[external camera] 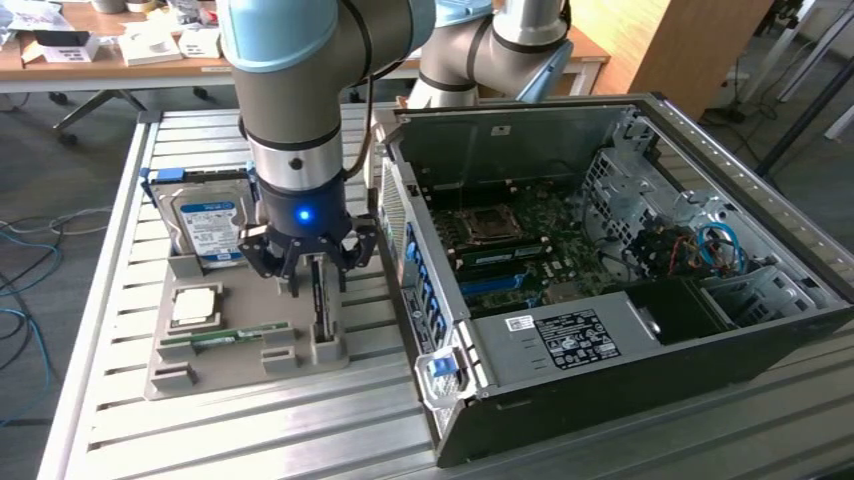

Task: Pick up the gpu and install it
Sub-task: 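Pick up the gpu and move the gpu toward the slot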

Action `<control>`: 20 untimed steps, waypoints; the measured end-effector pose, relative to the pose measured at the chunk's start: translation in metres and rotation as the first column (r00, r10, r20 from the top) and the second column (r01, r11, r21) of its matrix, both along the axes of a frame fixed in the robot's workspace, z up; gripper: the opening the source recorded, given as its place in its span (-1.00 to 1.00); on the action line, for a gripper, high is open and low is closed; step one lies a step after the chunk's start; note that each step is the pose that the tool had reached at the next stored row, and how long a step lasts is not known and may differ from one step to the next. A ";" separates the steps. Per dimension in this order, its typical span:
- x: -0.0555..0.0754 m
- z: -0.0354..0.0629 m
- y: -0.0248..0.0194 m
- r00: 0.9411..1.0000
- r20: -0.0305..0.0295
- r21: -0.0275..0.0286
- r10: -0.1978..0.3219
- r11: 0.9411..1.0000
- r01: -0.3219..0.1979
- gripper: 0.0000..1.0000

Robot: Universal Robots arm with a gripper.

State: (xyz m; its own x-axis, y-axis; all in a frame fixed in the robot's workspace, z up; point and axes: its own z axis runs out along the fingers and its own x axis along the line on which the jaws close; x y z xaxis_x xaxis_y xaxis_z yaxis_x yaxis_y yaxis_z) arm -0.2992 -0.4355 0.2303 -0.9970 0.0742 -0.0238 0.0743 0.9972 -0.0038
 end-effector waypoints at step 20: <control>0.000 0.0000 0.0000 1.000 0.000 0.000 0.000 1.000 0.000 -0.33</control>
